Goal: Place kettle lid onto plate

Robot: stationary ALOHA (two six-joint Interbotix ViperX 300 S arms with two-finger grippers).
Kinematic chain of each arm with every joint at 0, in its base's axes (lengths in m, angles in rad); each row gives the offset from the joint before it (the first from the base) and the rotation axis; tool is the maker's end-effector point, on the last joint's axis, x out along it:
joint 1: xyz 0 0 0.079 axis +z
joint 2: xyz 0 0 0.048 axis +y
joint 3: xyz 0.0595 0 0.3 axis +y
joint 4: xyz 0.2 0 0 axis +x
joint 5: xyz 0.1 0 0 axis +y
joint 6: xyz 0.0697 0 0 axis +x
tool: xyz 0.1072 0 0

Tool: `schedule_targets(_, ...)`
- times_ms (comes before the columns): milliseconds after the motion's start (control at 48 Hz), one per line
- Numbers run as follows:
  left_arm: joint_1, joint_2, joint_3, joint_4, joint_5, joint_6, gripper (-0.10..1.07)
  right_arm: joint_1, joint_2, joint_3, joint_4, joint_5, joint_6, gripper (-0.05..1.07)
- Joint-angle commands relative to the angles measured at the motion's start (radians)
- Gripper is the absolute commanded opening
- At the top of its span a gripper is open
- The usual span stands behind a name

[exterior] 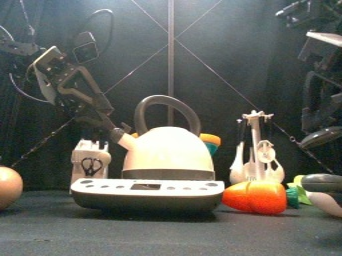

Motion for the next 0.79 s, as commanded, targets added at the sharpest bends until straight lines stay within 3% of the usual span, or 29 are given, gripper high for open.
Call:
schedule_targets(0,0.002,-0.005,-0.012,0.000,-0.005,0.000,1.02,0.008,-0.055,0.044,0.017,-0.014,0.060,0.53)
schedule_targets(271,0.003,-0.005,-0.011,-0.002,-0.005,0.002,1.02,0.005,-0.101,0.158,0.011,-0.130,0.175,0.53)
schedule_targets(417,0.003,-0.005,-0.011,-0.002,-0.005,0.002,1.02,-0.058,-0.097,0.166,-0.091,-0.206,0.163,0.53)
schedule_targets(521,0.003,-0.005,-0.011,0.000,-0.005,0.002,1.02,-0.098,-0.094,0.187,-0.100,-0.264,0.170,0.53)
schedule_targets(771,0.003,-0.005,-0.006,0.000,-0.005,0.002,1.02,-0.164,-0.083,0.190,-0.216,-0.290,0.176,0.53)
